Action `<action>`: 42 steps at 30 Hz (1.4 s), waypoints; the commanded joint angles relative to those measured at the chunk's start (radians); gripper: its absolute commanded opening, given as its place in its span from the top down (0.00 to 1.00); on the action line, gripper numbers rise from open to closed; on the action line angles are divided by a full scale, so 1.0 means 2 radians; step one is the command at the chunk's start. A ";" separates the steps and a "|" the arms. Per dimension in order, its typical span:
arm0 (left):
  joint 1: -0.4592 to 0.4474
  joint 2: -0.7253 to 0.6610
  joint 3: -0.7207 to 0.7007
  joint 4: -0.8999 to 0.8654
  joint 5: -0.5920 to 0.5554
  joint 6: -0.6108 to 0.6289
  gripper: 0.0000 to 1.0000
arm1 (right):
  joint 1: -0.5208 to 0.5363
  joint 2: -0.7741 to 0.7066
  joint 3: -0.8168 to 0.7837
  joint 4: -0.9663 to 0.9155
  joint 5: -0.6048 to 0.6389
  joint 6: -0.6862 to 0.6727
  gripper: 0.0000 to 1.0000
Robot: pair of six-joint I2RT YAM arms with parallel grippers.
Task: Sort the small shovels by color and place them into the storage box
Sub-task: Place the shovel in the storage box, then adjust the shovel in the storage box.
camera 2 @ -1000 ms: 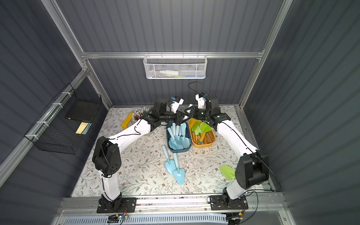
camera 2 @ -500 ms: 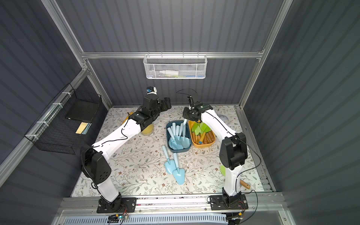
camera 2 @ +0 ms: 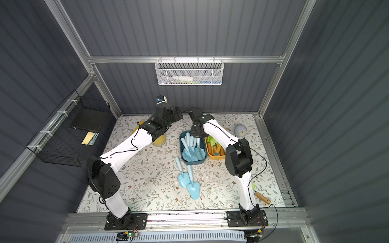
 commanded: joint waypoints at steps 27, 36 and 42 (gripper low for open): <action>-0.073 0.082 -0.038 0.101 0.206 0.028 0.17 | -0.244 -0.333 -0.371 0.063 -0.041 0.110 0.52; -0.073 0.171 0.018 0.076 0.282 0.073 0.90 | -0.268 -0.355 -0.397 0.050 -0.049 0.100 0.53; -0.052 0.206 0.031 0.061 0.261 0.047 0.99 | -0.273 -0.359 -0.396 0.021 -0.039 0.088 0.53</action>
